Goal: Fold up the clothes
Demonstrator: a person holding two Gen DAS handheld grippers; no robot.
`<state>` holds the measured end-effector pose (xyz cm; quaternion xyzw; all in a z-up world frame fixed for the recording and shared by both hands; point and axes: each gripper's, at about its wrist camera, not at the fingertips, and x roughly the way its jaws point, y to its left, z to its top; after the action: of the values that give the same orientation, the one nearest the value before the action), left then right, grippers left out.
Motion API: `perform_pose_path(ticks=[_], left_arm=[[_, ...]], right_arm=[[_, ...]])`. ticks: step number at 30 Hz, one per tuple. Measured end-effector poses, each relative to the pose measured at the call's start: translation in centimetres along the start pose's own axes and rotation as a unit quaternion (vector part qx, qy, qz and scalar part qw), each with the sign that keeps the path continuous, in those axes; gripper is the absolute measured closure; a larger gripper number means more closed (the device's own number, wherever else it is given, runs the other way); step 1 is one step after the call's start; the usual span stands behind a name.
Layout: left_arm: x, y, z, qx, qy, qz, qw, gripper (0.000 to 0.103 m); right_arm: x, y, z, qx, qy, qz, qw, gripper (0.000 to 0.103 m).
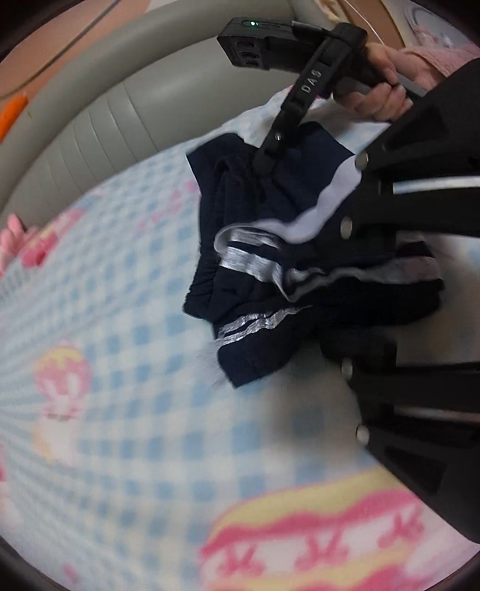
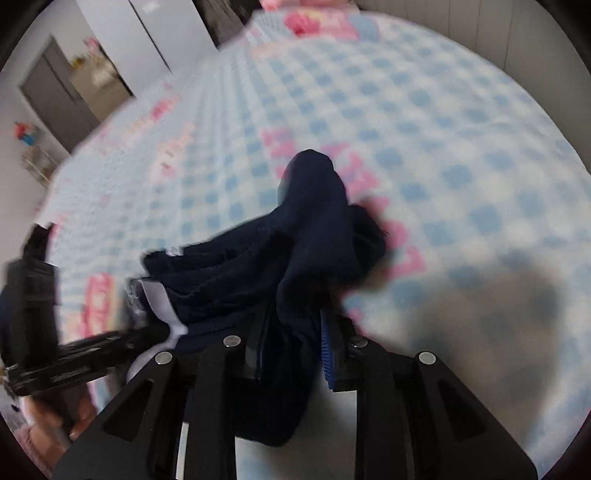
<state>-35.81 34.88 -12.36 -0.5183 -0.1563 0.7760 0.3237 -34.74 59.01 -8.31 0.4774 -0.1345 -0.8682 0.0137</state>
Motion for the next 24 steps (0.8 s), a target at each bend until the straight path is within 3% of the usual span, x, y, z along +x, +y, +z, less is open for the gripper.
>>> perform_pose_path(ticks=[4,7,11,16,21,24], left_arm=[[-4.0,-2.0,0.5,0.04,-0.099,0.038,0.9936,0.058],[-4.0,-4.4,1.1,0.093,-0.112,0.048,0.9881,0.06],[-0.7,-5.7,0.9,0.123,-0.065,0.043,0.9893,0.061],[2.6,-4.3,-0.5,0.129,-0.026,0.102,0.9861,0.062],[1.1,-2.9,0.0,0.084,-0.034,0.112,0.9896,0.063],[-0.6,-3.0,0.0,0.071,-0.054,0.064,0.9939,0.066]], right_arm=[[-3.4,1.0,0.2,-0.015,-0.05,-0.049,0.997,0.074],[-4.6,3.4,0.6,-0.048,-0.075,-0.056,0.994,0.074],[-2.8,6.1,-0.7,-0.096,-0.047,-0.076,0.991,0.074],[-0.3,5.7,-2.9,-0.114,-0.012,-0.091,0.989,0.075],[-0.3,2.6,-3.3,-0.058,-0.006,-0.047,0.997,0.082],[-2.4,2.9,-3.0,-0.047,-0.047,-0.052,0.996,0.079]])
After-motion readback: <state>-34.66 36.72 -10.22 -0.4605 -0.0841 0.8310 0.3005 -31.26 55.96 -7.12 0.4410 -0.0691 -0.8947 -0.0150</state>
